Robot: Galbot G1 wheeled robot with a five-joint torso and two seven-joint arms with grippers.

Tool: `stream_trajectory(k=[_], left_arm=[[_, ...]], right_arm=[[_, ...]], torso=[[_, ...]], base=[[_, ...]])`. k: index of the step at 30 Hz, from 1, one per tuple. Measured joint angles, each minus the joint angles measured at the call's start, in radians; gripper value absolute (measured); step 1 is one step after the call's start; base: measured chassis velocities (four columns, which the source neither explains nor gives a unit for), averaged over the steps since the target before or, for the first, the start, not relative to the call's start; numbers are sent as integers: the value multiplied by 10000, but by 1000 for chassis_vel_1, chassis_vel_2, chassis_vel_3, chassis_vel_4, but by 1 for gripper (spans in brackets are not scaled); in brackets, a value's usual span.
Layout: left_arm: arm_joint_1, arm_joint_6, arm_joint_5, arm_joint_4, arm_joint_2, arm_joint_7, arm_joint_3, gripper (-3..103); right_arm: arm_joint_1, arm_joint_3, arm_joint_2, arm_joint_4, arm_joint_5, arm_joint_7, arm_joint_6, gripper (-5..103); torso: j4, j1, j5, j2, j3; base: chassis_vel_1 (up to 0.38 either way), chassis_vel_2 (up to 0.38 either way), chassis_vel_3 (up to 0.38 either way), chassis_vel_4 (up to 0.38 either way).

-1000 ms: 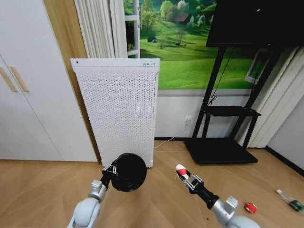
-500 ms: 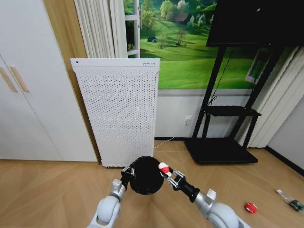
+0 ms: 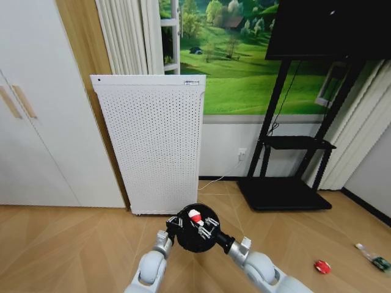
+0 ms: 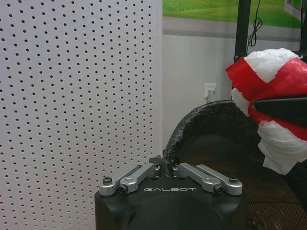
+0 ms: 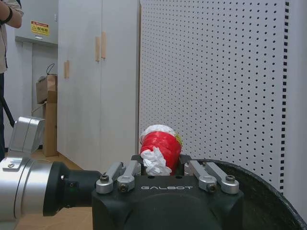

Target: Pick up the trash bin and place the garbage on the floor into it.

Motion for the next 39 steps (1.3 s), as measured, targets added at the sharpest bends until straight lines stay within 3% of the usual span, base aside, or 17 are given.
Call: stream_trajectory(k=[5,6,9,10,12,13,16,17,20,21,23,24,33,39], left_arm=[[2,-15,12,-4,1,8,-40,4],[4,-15,15,-4,-2,12,-40,4],[3,-17,26,-5,-40,19,-40,4],[3,-18,29,-8,-59,24,-36,4],[3,-19,37,-10,-68,29,-31,4],[3,-28,52,-11,-80,33,-22,4],[7,-30,73,-15,-86,40,-5,4],[15,-31,82,-22,-87,41,-1,4],[15,-37,96,-42,-85,45,2,4],[15,-37,102,-42,-85,45,2,4],[15,-38,103,-42,-86,49,3,4],[14,-41,110,-44,-94,49,8,4],[49,-43,131,-174,-128,58,-38,4],[263,-46,85,-478,-19,57,-368,4]], right_arm=[[17,12,-9,-1,25,49,-157,32],[11,27,-9,2,27,62,-196,37],[-6,52,6,-7,27,78,-250,37],[-23,71,13,-9,27,87,-268,54],[-29,77,21,-12,21,104,-275,54],[-58,92,42,-30,-20,167,-275,65],[-155,141,51,-31,-66,199,-280,65],[-205,164,43,-29,-78,204,-286,82],[-246,182,12,2,-90,204,-291,82],[-249,190,2,15,-90,204,-293,92],[-251,199,-2,21,-90,204,-296,92],[-262,233,-6,44,-90,204,-297,99],[-468,627,-52,302,37,289,-386,100],[-994,1438,-27,470,583,416,-492,100]], torso=[[0,0,0,1,0],[0,-1,0,1,0],[0,-1,0,1,0],[0,0,0,1,0],[0,0,0,3,0],[0,0,0,3,0],[0,0,0,3,0],[0,0,0,3,0],[0,0,0,3,-1],[0,0,0,3,0],[1,0,0,4,0],[1,0,0,3,0],[1,0,0,3,0],[0,0,0,3,-1]], base=[[0,0,0,0],[0,0,0,0],[0,0,0,0],[0,0,0,0],[0,0,0,0],[0,0,0,0],[0,0,0,0],[0,0,0,0],[0,0,0,0],[0,0,0,0],[0,0,0,0],[0,0,0,0],[0,0,0,0],[0,0,0,0]])
